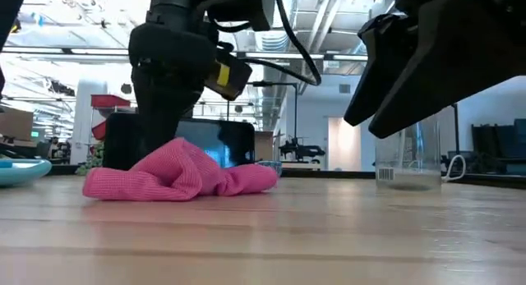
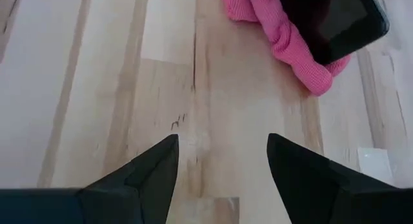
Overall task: Apply microfiber cloth
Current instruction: Wipe the front of the black cellphone using pink microfiber cloth
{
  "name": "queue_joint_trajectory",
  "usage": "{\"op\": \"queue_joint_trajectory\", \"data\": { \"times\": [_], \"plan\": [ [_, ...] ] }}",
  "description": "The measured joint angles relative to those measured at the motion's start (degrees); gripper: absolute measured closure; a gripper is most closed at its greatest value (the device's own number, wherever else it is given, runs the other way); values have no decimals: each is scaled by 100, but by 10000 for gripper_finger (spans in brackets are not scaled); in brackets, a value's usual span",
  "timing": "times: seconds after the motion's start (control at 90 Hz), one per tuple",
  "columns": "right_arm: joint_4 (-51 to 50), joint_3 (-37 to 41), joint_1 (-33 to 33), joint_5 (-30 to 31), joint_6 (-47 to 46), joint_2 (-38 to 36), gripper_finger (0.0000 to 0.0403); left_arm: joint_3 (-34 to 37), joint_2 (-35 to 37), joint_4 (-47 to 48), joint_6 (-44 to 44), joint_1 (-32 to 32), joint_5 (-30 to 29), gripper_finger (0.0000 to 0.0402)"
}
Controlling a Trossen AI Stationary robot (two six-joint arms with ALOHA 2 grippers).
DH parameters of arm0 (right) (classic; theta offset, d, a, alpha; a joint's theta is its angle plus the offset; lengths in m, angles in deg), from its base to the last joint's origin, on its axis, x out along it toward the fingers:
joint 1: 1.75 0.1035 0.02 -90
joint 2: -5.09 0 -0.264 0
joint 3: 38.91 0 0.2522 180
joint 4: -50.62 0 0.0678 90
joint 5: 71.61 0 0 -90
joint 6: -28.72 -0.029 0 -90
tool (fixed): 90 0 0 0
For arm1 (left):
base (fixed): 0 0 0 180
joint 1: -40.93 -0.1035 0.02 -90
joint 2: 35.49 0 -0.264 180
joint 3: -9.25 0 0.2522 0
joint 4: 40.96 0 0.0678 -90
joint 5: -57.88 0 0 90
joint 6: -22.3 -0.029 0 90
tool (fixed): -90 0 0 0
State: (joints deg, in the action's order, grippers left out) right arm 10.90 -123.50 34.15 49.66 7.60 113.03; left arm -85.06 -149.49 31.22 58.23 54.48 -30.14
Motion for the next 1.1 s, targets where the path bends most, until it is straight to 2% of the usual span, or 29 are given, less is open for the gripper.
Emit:
{"op": "queue_joint_trajectory", "data": {
  "times": [0.211,0.378,0.478,0.644,0.767,0.889,0.967,1.1],
  "plan": [
    [46,0,1,4,1,-4,182,-140,120,124,13,94,-53,394],
    [39,0,9,4,6,-4,182,-1,689,-134,84,216,-322,398],
    [47,0,9,5,7,-4,182,370,1108,-451,279,265,-546,399],
    [276,0,7,7,161,-4,182,1440,1969,-1522,875,508,-909,399],
    [1648,179,-121,-2,759,18,182,2542,2859,-2590,1580,864,-1436,399],
    [2990,279,-425,-26,1316,288,182,3681,3628,-4378,2103,1393,-2322,399],
    [3772,286,-726,-192,1406,504,182,4350,3872,-5489,2257,1748,-2862,399],
    [4815,275,-1240,-877,1479,999,182,5208,3939,-7165,2383,2228,-3891,398]
  ]
}}
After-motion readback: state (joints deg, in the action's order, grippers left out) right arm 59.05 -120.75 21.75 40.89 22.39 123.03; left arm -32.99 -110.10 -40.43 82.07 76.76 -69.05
